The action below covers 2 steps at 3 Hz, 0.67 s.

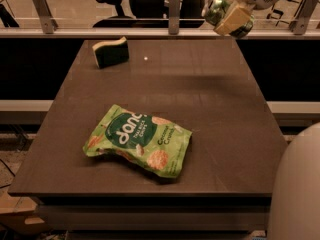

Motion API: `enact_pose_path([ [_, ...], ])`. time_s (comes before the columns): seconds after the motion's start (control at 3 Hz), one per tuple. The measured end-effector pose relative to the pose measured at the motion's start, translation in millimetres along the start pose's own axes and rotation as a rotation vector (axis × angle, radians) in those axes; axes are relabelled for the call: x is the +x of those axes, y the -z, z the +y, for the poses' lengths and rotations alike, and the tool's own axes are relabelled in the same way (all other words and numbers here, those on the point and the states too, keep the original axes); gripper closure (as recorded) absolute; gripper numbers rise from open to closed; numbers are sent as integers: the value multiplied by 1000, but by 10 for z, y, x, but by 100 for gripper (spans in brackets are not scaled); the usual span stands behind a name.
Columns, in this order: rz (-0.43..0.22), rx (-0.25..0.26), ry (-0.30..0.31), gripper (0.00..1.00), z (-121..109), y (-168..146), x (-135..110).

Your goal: Place green can upright

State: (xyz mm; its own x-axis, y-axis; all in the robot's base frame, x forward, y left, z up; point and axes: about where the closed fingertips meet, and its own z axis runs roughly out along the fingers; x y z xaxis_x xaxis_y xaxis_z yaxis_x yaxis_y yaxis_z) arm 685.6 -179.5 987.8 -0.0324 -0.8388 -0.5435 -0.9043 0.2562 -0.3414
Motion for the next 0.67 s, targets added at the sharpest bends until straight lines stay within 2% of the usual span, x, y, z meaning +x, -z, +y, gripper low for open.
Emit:
enact_pose_path([
  [0.67, -137, -13, 33, 100, 199, 312, -287],
])
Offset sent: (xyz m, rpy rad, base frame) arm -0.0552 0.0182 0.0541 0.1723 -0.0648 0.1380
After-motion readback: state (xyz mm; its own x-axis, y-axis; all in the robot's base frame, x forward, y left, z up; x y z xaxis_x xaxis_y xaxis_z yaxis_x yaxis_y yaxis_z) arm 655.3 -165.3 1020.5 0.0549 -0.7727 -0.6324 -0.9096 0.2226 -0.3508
